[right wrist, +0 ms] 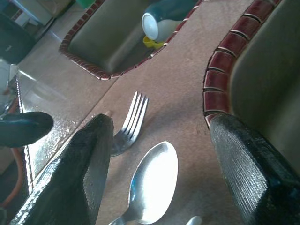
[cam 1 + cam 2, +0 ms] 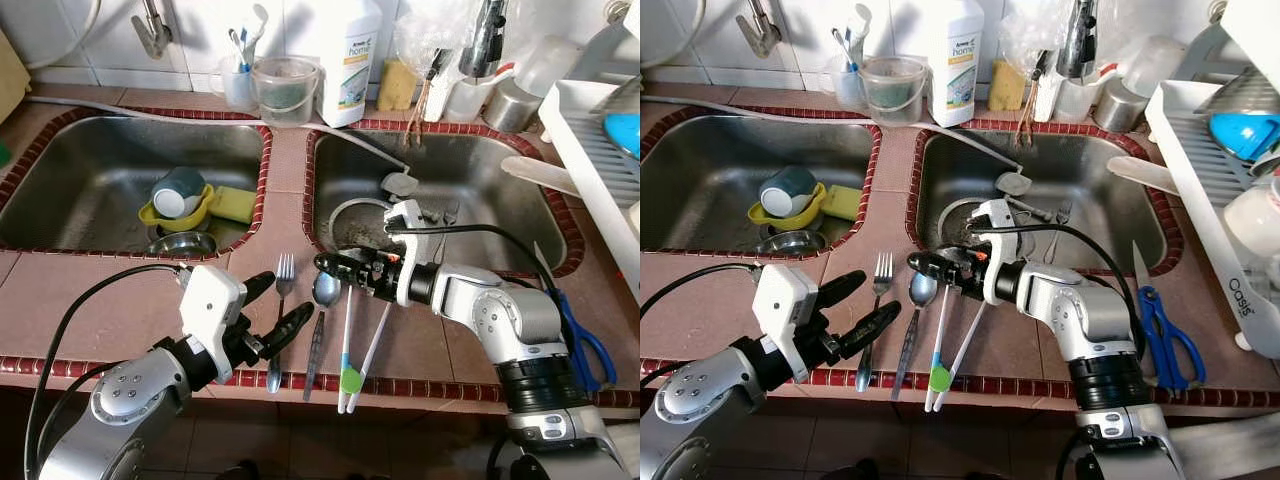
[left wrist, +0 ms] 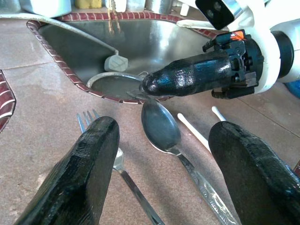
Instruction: Kitchen organization
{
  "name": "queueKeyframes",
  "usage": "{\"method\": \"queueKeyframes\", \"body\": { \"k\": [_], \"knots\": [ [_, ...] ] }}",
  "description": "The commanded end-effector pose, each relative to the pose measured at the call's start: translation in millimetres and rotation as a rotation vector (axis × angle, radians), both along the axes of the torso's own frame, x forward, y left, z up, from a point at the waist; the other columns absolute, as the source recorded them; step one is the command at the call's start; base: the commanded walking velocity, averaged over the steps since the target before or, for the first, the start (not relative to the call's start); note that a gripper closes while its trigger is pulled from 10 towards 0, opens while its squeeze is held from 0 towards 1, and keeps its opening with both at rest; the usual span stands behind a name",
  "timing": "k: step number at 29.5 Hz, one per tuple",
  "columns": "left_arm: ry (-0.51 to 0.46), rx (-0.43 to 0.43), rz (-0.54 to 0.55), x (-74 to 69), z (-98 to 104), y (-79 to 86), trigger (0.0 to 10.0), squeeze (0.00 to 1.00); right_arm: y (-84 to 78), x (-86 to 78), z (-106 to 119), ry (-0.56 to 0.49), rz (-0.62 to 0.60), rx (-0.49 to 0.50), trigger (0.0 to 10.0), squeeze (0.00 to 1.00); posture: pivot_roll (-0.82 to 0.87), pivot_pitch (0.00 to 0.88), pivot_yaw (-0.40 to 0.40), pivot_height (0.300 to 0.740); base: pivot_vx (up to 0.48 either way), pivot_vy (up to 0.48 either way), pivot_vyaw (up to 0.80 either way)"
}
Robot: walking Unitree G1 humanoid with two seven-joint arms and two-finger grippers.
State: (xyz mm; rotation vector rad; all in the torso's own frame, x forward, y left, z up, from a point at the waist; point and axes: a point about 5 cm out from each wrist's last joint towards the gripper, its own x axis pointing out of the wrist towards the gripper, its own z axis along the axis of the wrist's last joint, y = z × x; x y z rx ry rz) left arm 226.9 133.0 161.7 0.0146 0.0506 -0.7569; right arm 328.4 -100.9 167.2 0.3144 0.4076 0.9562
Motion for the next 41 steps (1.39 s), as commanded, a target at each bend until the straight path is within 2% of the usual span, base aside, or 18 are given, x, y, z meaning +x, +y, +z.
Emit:
{"method": "queueKeyframes", "body": {
  "k": [1, 13, 15, 17, 18, 20, 39, 40, 41],
  "knots": [
    [-0.008, -0.003, -0.001, -1.9, 2, -2.1, 10.0, 0.0, -1.0, -3.7, -4, 0.018, -0.003, -0.017, 10.0, 0.0, 0.0, 0.214, -0.038, 0.74, 0.0, 0.0, 0.0],
    [-0.006, -0.003, 0.001, -2.9, 2, -1.6, 10.0, 0.0, -1.0, -9.7, -25, 0.104, -0.033, -0.024, 10.0, 0.0, 0.01, 0.219, -0.036, 0.74, 0.0, 0.0, 0.0],
    [-0.006, -0.003, 0.001, -3.0, 2, -1.5, 10.0, 0.0, -1.3, -9.2, -26, 0.108, -0.037, -0.018, 9.2, 0.0, 0.01, 0.219, -0.036, 0.74, 0.0, 0.0, 0.0],
    [-0.005, -0.003, 0.002, -3.1, 2, -1.4, 10.0, 0.0, -1.5, -8.9, -26, 0.109, -0.04, -0.017, 8.9, 0.0, 0.01, 0.22, -0.036, 0.74, 0.0, 0.0, 0.0],
    [-0.005, -0.002, 0.003, -3.0, 2, -1.2, 10.0, 0.0, -1.9, -8.5, -26, 0.114, -0.044, -0.012, 0.4, 0.0, 0.01, 0.22, -0.036, 0.74, 0.0, 0.0, 0.0],
    [-0.005, -0.002, 0.004, -3.0, 2, -1.0, 10.0, 0.0, -2.8, -8.0, -27, 0.118, -0.048, -0.006, 0.0, 0.0, 0.01, 0.22, -0.036, 0.74, 0.0, 0.0, 0.0],
    [-0.001, -0.003, -0.001, -5.6, 2, -1.8, 10.0, 0.0, -6.5, -6.3, -30, 0.091, -0.081, -0.004, 0.0, 0.0, 0.02, 0.212, -0.037, 0.74, 0.0, 0.0, 0.0],
    [-0.001, -0.004, 0.0, -5.7, 2, -1.8, 10.0, 0.0, -6.4, -6.7, -30, 0.09, -0.081, -0.003, 0.5, 0.0, 0.02, 0.211, -0.037, 0.74, 0.0, 0.0, 0.0],
    [0.0, -0.004, 0.0, -5.9, 2, -1.8, 10.0, 0.0, -6.3, -7.0, -30, 0.09, -0.08, -0.002, 0.5, 0.0, 0.02, 0.211, -0.037, 0.74, 0.0, 0.0, 0.0]
  ]
}}
